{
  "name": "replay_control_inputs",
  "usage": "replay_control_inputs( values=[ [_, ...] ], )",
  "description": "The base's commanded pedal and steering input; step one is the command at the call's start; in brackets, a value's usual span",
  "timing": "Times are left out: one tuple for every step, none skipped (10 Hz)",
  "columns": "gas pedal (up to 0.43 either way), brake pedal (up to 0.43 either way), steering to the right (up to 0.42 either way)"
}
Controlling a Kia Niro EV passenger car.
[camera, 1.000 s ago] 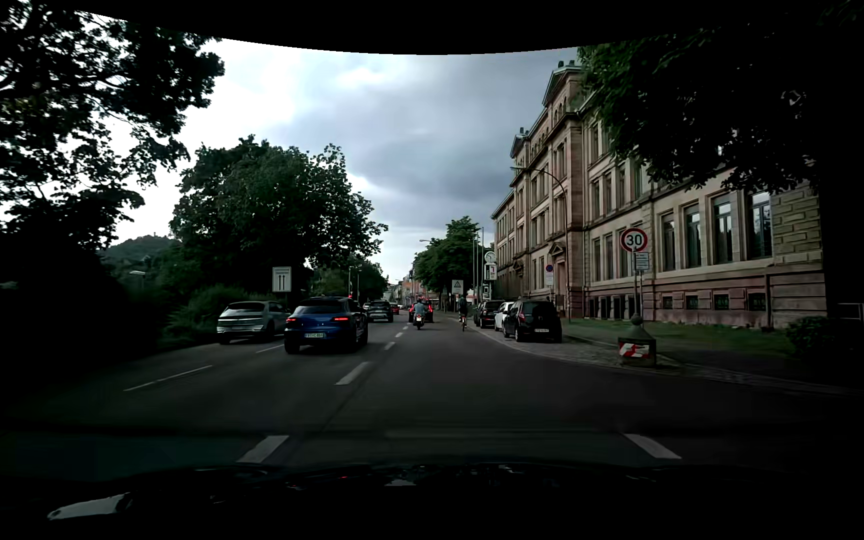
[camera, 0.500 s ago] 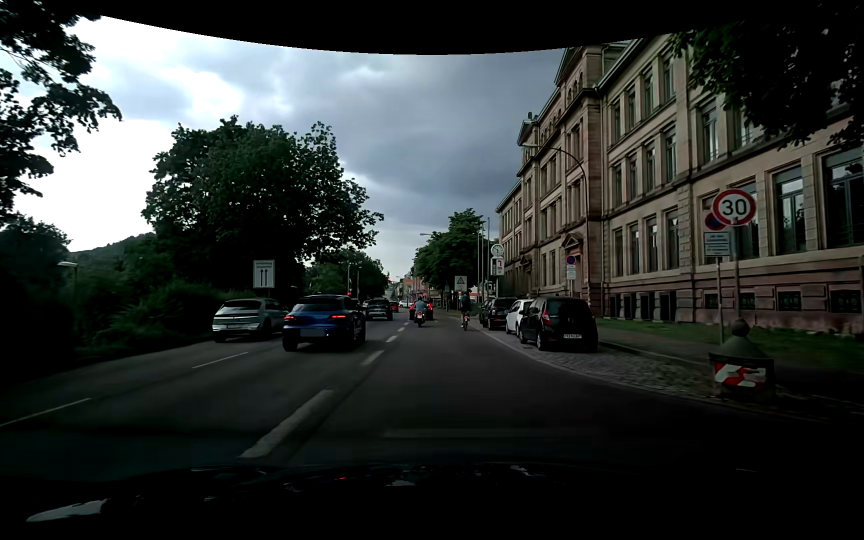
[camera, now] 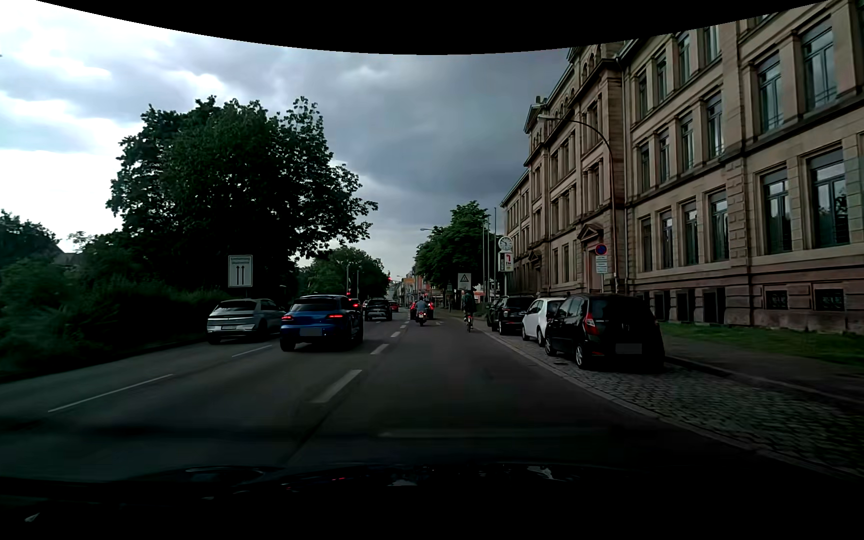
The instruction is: Follow the waypoints while adhering to traffic rules and regulations
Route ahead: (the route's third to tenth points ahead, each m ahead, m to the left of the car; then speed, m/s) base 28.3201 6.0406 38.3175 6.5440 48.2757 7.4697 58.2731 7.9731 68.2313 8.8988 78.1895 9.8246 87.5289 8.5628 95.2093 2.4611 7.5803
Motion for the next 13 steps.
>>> replay_control_inputs(
  values=[
    [0.067,0.0,-0.007],
    [0.067,0.0,-0.007],
    [0.059,0.0,-0.007],
    [0.059,0.0,-0.007],
    [0.059,0.0,-0.008],
    [0.059,0.0,-0.009],
    [0.059,0.0,-0.009],
    [0.059,0.0,-0.009],
    [0.059,0.0,-0.009],
    [0.059,0.0,-0.009],
    [0.059,0.0,-0.009],
    [0.059,0.0,-0.009],
    [0.059,0.0,-0.009]
  ],
)
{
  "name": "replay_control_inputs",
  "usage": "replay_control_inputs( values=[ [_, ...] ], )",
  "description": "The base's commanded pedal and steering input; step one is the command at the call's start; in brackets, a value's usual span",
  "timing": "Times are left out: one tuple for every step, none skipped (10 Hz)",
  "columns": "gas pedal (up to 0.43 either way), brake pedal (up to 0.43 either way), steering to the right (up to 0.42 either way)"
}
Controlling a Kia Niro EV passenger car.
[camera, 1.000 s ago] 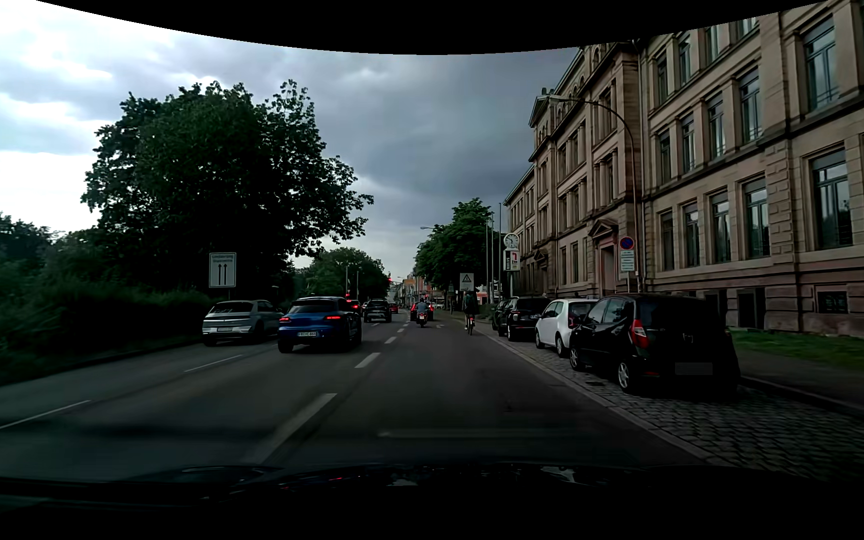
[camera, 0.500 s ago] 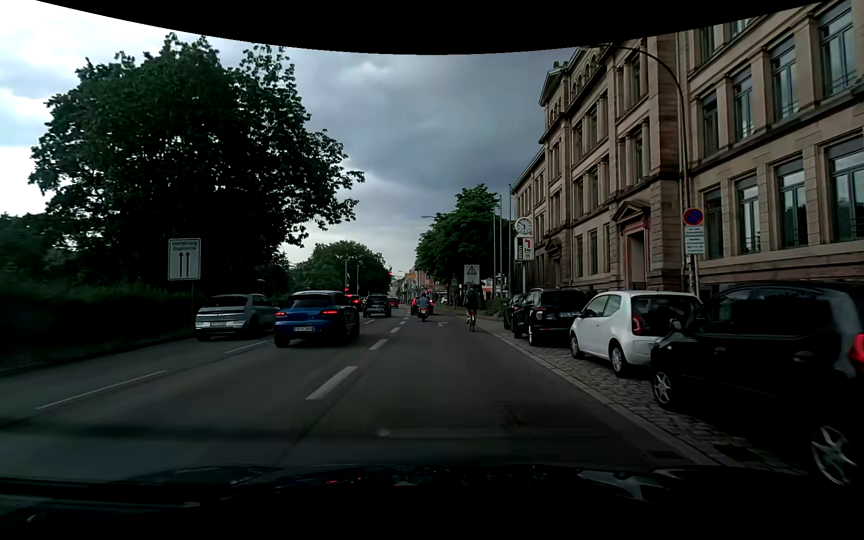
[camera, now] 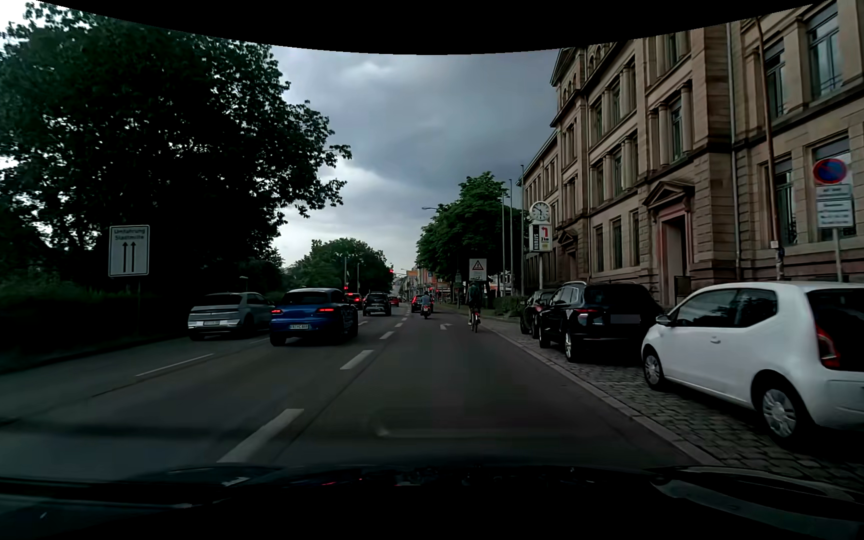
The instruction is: Follow the waypoints while adhering to traffic rules and regulations
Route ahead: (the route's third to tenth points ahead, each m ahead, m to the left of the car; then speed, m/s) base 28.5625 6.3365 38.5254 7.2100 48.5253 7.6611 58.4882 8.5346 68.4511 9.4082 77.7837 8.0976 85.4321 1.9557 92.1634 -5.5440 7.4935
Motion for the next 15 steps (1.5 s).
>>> replay_control_inputs(
  values=[
    [0.059,0.0,-0.009],
    [0.059,0.0,-0.009],
    [0.059,0.0,-0.009],
    [0.059,0.0,-0.008],
    [0.059,0.0,-0.008],
    [0.059,0.0,-0.008],
    [0.059,0.0,-0.008],
    [0.059,0.0,-0.007],
    [0.047,0.0,-0.007],
    [0.0,0.0,-0.008],
    [0.0,0.0,-0.008],
    [0.0,0.0,-0.008],
    [0.0,0.0,-0.008],
    [0.0,0.0,-0.008],
    [0.0,0.0,-0.008]
  ],
)
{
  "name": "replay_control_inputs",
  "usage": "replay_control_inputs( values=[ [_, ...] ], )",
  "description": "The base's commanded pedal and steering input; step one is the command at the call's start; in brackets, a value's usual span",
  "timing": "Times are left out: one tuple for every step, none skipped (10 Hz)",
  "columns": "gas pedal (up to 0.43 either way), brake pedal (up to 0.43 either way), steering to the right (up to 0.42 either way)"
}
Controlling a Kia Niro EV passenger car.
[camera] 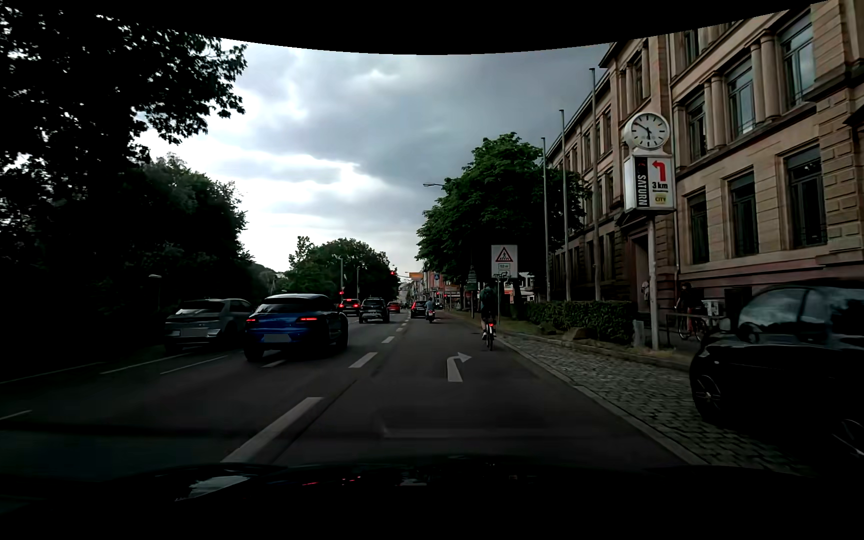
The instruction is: Follow the waypoints while adhering to traffic rules and regulations
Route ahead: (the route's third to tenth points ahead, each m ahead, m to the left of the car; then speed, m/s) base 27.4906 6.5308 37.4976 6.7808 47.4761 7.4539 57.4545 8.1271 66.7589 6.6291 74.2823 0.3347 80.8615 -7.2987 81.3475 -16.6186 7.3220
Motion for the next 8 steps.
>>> replay_control_inputs(
  values=[
    [0.0,0.0,-0.008],
    [0.0,0.0,-0.008],
    [0.0,0.012,-0.008],
    [0.0,0.037,-0.008],
    [0.0,0.073,-0.008],
    [0.0,0.079,-0.008],
    [0.0,0.11,-0.008],
    [0.0,0.152,-0.008]
  ],
)
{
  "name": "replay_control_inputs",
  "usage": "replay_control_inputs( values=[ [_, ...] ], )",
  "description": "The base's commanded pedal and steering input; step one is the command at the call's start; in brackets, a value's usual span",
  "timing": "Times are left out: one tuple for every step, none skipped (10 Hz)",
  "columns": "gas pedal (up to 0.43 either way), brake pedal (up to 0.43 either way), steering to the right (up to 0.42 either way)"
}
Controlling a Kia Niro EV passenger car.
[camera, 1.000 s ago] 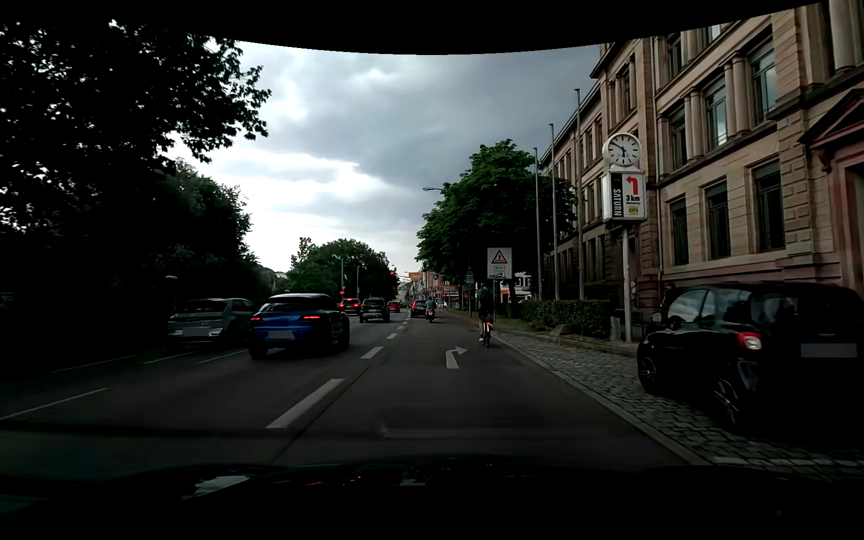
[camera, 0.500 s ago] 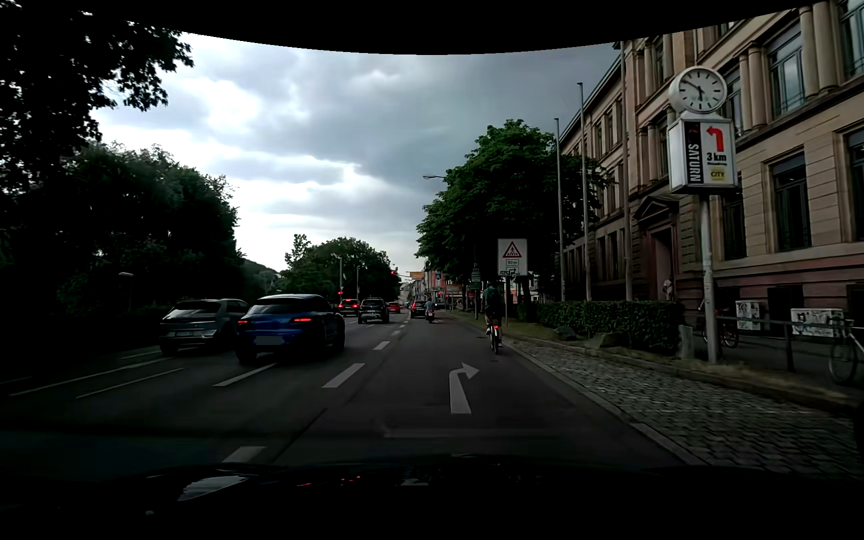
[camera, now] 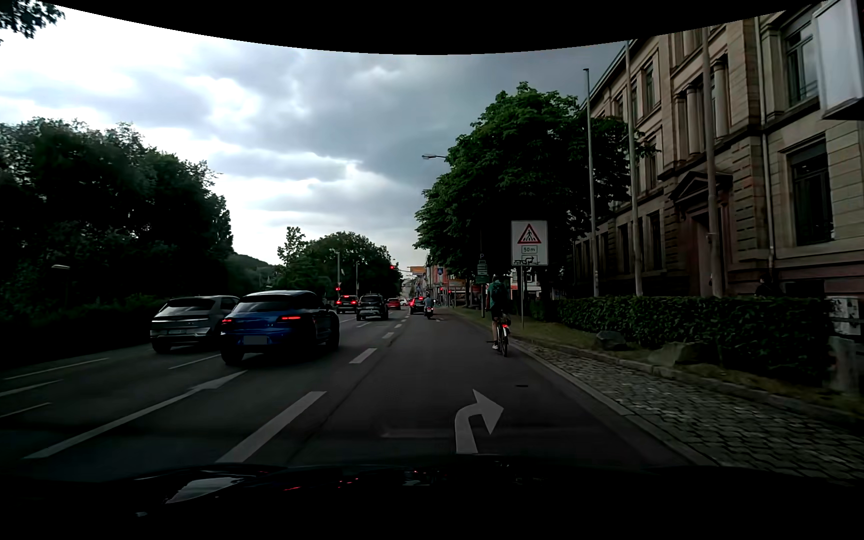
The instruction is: Follow the waypoints while adhering to traffic rules and regulations
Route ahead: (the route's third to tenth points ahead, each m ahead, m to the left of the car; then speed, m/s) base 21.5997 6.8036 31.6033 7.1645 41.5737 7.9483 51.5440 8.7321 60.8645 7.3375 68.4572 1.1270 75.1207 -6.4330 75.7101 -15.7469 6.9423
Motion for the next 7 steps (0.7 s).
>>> replay_control_inputs(
  values=[
    [0.0,0.152,-0.008],
    [0.0,0.152,-0.008],
    [0.0,0.152,-0.008],
    [0.0,0.152,-0.008],
    [0.0,0.152,-0.009],
    [0.0,0.146,-0.009],
    [0.0,0.14,-0.009]
  ],
)
